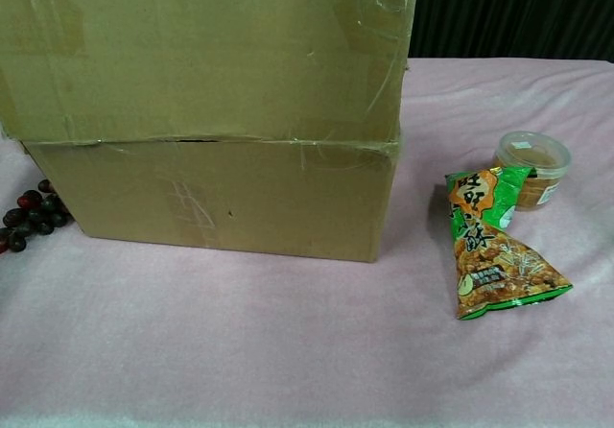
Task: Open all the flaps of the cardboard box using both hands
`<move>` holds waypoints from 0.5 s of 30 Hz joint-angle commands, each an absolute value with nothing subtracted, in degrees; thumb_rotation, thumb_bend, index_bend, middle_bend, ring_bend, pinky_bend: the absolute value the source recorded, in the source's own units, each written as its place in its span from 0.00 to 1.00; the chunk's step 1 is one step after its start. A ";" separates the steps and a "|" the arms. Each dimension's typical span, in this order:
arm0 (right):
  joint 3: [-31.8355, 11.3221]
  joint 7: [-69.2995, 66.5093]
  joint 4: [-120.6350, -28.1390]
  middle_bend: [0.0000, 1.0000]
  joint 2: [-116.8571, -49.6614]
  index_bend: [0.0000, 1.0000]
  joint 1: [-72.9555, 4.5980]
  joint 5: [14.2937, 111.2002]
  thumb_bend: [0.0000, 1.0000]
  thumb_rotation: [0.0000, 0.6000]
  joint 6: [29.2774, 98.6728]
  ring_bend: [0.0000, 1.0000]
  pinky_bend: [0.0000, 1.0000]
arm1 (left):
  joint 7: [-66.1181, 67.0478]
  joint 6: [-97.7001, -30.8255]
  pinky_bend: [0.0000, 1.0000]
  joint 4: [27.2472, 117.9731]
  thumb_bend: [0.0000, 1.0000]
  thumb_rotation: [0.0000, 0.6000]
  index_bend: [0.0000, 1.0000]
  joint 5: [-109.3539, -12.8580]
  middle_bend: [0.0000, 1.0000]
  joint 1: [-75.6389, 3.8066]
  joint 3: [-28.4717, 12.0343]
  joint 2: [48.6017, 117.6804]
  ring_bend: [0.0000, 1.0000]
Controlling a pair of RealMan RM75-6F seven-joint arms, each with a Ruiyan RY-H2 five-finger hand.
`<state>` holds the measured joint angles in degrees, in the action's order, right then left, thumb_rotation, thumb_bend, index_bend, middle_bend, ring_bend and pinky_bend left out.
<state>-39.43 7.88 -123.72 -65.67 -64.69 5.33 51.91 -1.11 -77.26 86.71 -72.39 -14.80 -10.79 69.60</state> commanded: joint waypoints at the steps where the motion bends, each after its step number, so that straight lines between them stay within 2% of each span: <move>1: -38.85 6.93 -125.20 0.36 -63.48 0.13 -65.27 3.75 0.79 1.00 49.76 0.44 0.51 | -1.19 -77.25 0.00 86.78 0.14 1.00 0.00 -72.38 0.00 -14.78 -10.82 69.60 0.00; 15: -37.41 3.07 -131.11 0.35 -53.43 0.12 -69.02 -1.05 0.79 1.00 39.00 0.44 0.51 | -0.64 -77.58 0.00 86.48 0.14 1.00 0.00 -72.95 0.00 -14.75 -10.73 69.79 0.00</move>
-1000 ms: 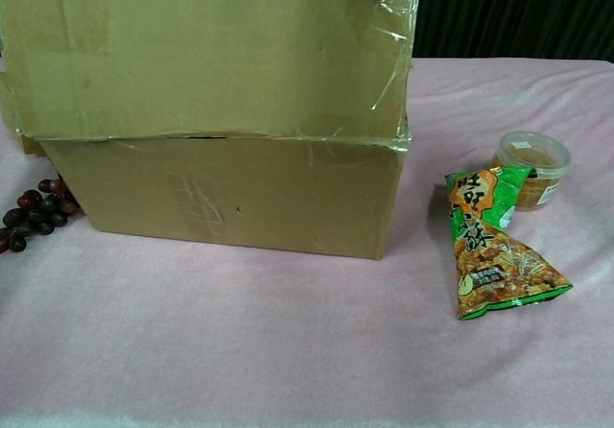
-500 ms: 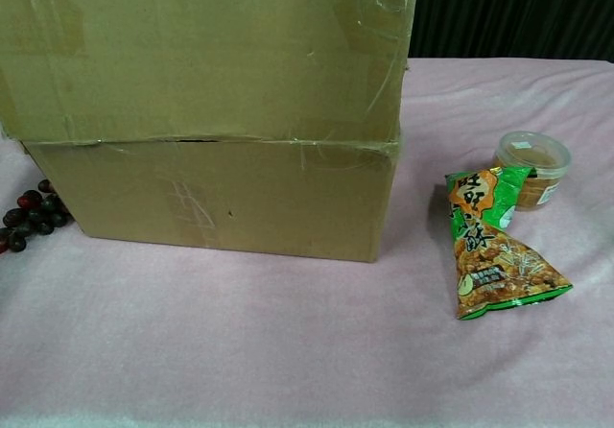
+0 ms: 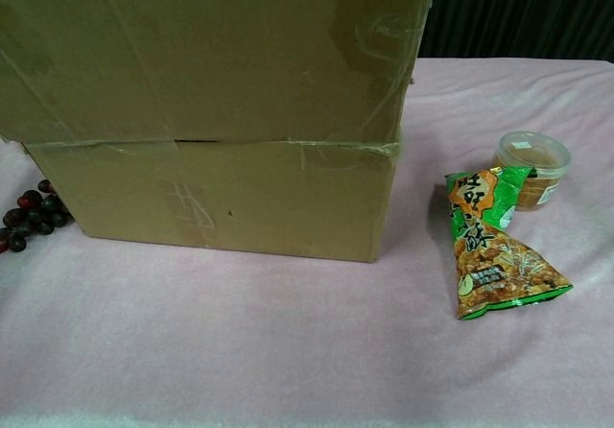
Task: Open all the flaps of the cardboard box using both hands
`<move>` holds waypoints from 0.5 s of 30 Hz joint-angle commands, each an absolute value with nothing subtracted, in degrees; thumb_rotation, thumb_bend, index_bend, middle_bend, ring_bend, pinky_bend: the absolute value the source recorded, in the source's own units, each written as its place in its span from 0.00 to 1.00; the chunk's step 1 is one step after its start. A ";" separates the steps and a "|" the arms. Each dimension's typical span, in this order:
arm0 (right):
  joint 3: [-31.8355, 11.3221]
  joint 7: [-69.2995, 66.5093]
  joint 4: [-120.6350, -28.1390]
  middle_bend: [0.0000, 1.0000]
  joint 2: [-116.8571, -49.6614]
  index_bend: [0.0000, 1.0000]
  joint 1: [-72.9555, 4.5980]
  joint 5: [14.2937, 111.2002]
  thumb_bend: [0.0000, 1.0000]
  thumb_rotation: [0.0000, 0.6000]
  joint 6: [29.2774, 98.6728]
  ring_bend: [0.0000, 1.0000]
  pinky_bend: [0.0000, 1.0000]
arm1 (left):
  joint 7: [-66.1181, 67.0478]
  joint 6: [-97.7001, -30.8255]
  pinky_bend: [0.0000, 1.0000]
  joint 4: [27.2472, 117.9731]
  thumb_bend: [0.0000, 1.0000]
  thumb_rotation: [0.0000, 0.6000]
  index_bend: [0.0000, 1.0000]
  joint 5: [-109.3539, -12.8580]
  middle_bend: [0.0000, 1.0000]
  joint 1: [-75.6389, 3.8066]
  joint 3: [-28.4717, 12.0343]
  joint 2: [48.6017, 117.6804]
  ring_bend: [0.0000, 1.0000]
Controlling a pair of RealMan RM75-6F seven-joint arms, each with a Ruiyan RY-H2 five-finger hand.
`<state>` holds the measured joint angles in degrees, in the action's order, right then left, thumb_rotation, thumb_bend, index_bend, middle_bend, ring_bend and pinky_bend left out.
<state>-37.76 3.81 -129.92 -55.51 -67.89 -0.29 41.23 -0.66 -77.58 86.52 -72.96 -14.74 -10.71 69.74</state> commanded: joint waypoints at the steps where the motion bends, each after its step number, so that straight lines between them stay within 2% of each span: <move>1: -37.15 2.78 -131.23 0.35 -52.74 0.12 -69.38 -1.39 0.79 1.00 38.24 0.44 0.51 | -0.59 -77.58 0.00 86.45 0.14 1.00 0.00 -72.95 0.00 -14.75 -10.73 69.80 0.00; 9: -33.33 0.46 -131.18 0.35 -48.37 0.12 -70.95 -1.63 0.78 1.00 32.18 0.44 0.51 | -0.43 -77.40 0.00 86.43 0.14 1.00 0.00 -73.02 0.00 -14.81 -10.70 69.76 0.00; 12: -31.76 0.70 -131.43 0.34 -47.97 0.11 -69.63 3.18 0.73 1.00 33.58 0.44 0.51 | -0.12 -77.29 0.00 86.69 0.14 1.00 0.00 -73.22 0.00 -14.94 -10.66 69.56 0.00; 15: -30.14 1.68 -132.30 0.29 -48.53 0.11 -67.06 9.70 0.67 1.00 38.27 0.40 0.48 | 0.58 -76.97 0.00 87.29 0.14 1.00 0.00 -73.78 0.00 -15.26 -10.52 68.88 0.00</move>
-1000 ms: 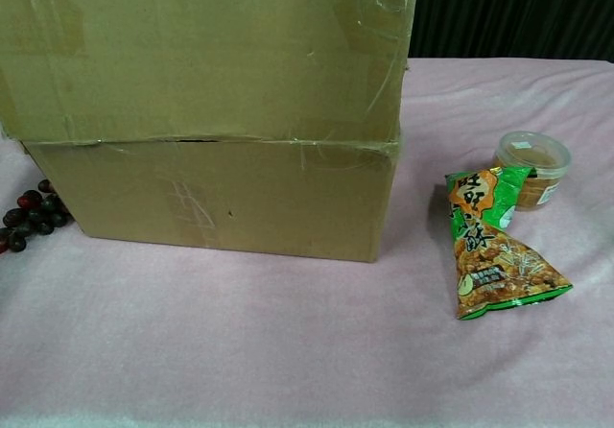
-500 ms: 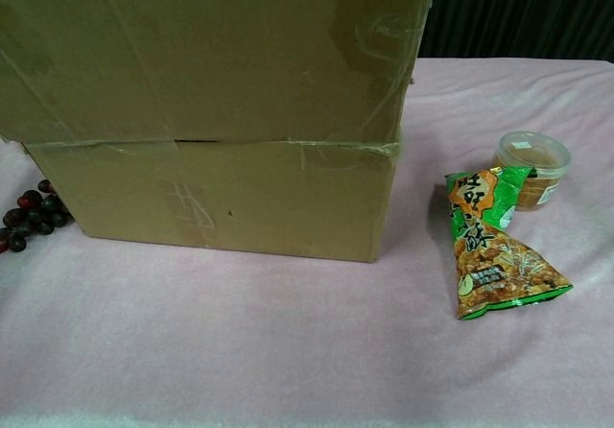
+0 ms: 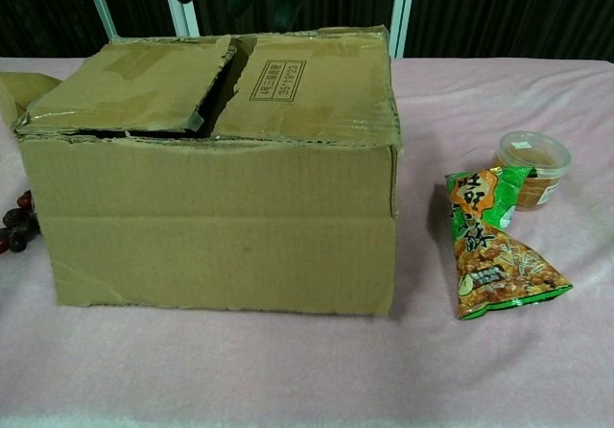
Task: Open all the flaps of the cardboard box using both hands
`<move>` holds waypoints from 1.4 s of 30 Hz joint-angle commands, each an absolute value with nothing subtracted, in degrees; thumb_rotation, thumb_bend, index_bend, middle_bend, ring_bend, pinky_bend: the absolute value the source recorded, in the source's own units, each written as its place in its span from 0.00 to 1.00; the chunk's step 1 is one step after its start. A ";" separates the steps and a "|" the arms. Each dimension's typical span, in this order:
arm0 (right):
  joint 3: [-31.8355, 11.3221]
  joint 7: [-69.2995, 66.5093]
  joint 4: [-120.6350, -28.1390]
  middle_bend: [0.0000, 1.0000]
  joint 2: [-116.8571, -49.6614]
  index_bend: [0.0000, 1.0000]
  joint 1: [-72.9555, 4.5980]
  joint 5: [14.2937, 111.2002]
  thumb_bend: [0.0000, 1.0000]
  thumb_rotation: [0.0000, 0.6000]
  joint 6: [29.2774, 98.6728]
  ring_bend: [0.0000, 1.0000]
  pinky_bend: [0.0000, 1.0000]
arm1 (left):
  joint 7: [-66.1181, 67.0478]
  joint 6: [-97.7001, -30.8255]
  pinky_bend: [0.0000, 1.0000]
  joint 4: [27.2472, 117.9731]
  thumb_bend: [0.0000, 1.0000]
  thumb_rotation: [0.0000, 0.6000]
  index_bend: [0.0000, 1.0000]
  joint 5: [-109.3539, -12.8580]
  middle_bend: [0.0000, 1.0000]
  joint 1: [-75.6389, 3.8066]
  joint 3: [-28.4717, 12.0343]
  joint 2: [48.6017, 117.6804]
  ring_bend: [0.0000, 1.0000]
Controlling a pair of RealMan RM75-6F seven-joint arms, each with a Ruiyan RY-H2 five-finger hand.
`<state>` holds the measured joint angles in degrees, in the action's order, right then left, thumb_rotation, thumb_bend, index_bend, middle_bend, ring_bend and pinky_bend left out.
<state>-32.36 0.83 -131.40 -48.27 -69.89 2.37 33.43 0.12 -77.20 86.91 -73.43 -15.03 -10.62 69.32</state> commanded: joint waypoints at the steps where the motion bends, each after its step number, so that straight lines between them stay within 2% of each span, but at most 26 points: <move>1: -29.61 2.03 -132.55 0.28 -48.80 0.10 -66.17 11.70 0.65 1.00 39.88 0.38 0.45 | 0.84 -76.82 0.00 87.50 0.14 1.00 0.00 -73.94 0.00 -15.39 -10.50 68.63 0.00; 6: -22.36 6.69 -133.01 0.16 -52.42 0.06 -56.12 31.50 0.63 1.00 56.94 0.23 0.32 | 2.56 -73.17 0.00 90.77 0.17 1.00 0.00 -74.65 0.00 -17.91 -11.05 64.99 0.00; 9: -17.06 7.64 -131.09 0.09 -54.03 0.03 -49.01 41.60 0.60 1.00 64.87 0.12 0.27 | 3.30 -68.87 0.00 93.38 0.18 1.00 0.00 -74.86 0.00 -20.96 -12.09 61.84 0.00; 12: -13.16 6.95 -128.56 0.03 -54.53 0.00 -43.48 48.52 0.53 1.00 69.14 0.05 0.25 | 4.08 -64.61 0.00 95.27 0.18 1.00 0.00 -75.00 0.00 -24.11 -13.01 59.41 0.00; 16: -8.65 6.63 -123.28 0.02 -55.29 0.00 -37.09 56.14 0.42 1.00 74.13 0.03 0.25 | 5.02 -58.43 0.00 97.26 0.19 1.00 0.00 -75.68 0.00 -28.99 -14.06 56.91 0.00; 20: -5.44 6.89 -116.83 0.02 -57.49 0.00 -31.61 62.19 0.42 1.00 79.71 0.03 0.25 | 6.89 -51.12 0.00 98.83 0.22 1.00 0.00 -76.69 0.00 -34.76 -14.87 54.46 0.00; 23: -4.14 5.28 -112.86 0.02 -58.92 0.00 -28.27 64.94 0.42 1.00 82.19 0.03 0.25 | 7.98 -45.09 0.00 99.76 0.31 1.00 0.00 -77.31 0.00 -39.58 -15.48 53.03 0.00; 27: -3.70 2.37 -109.23 0.02 -60.03 0.00 -25.20 66.40 0.42 1.00 83.30 0.03 0.25 | 8.69 -37.30 0.00 100.38 0.47 1.00 0.01 -78.08 0.00 -46.20 -16.41 52.00 0.00; 31: -4.32 -0.67 -107.30 0.02 -60.30 0.00 -23.61 67.36 0.42 1.00 83.06 0.03 0.25 | 8.99 -30.62 0.07 100.18 0.61 1.00 0.05 -78.81 0.03 -51.90 -16.68 51.98 0.00; 36: -5.50 -2.86 -105.37 0.02 -60.72 0.00 -22.49 68.90 0.42 1.00 82.72 0.03 0.25 | 9.58 -24.66 0.13 99.55 0.72 1.00 0.11 -79.46 0.09 -57.65 -16.16 53.52 0.03; 42: -6.34 -4.41 -104.21 0.02 -61.29 0.00 -21.56 69.65 0.42 1.00 82.11 0.03 0.25 | 10.38 -21.81 0.20 98.92 0.76 1.00 0.16 -79.55 0.17 -61.56 -15.28 56.24 0.10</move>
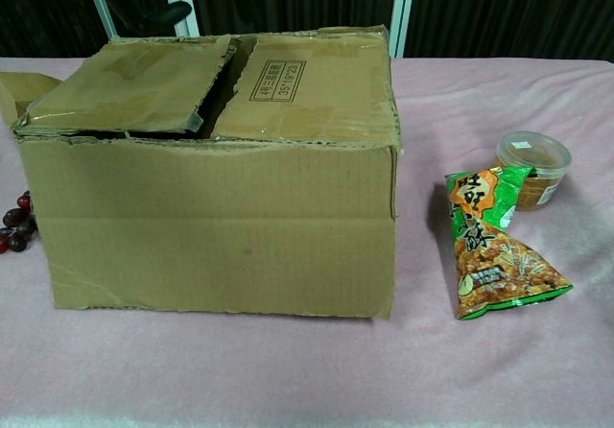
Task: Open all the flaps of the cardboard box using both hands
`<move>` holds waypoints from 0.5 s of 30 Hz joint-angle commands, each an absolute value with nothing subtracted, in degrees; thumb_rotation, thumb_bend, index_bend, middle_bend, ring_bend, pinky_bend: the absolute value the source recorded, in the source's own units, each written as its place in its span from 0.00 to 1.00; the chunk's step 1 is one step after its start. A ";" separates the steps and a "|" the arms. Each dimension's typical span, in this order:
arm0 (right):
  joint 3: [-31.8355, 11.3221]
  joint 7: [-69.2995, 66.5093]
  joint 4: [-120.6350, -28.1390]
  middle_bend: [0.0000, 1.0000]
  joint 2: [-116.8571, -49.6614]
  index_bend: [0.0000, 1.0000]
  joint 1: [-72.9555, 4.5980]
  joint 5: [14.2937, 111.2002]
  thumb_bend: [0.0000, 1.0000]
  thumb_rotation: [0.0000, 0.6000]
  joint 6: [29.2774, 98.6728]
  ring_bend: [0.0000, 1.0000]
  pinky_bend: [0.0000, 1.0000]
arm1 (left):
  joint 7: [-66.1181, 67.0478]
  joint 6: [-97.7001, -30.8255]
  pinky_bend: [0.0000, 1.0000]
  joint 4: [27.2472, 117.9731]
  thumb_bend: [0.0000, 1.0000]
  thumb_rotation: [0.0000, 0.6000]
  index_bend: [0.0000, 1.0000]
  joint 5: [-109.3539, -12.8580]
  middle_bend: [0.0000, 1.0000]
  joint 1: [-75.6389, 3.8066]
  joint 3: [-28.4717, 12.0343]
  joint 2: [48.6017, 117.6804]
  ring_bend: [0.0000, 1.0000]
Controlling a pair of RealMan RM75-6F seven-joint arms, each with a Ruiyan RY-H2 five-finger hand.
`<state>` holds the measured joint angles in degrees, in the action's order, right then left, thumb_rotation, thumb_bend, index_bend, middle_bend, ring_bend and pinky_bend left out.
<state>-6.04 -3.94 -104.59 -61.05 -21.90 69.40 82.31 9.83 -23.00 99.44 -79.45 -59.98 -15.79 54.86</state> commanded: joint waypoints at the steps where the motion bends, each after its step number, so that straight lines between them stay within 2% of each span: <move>1: -6.51 -4.77 -104.05 0.02 -61.42 0.00 -21.36 69.72 0.42 1.00 81.99 0.03 0.25 | 10.64 -21.47 0.21 98.74 0.77 1.00 0.17 -79.56 0.19 -62.23 -15.06 56.91 0.11; 10: -7.34 -6.96 -103.42 0.02 -61.98 0.00 -20.04 70.47 0.43 1.00 81.14 0.03 0.25 | 13.04 -20.33 0.33 96.90 0.84 1.00 0.25 -78.93 0.32 -66.05 -13.30 61.33 0.24; 15: -7.98 -7.47 -103.45 0.02 -62.03 0.00 -19.67 71.10 0.44 1.00 80.93 0.03 0.25 | 14.62 -20.10 0.34 96.06 0.86 1.00 0.27 -78.00 0.36 -67.33 -12.07 62.62 0.26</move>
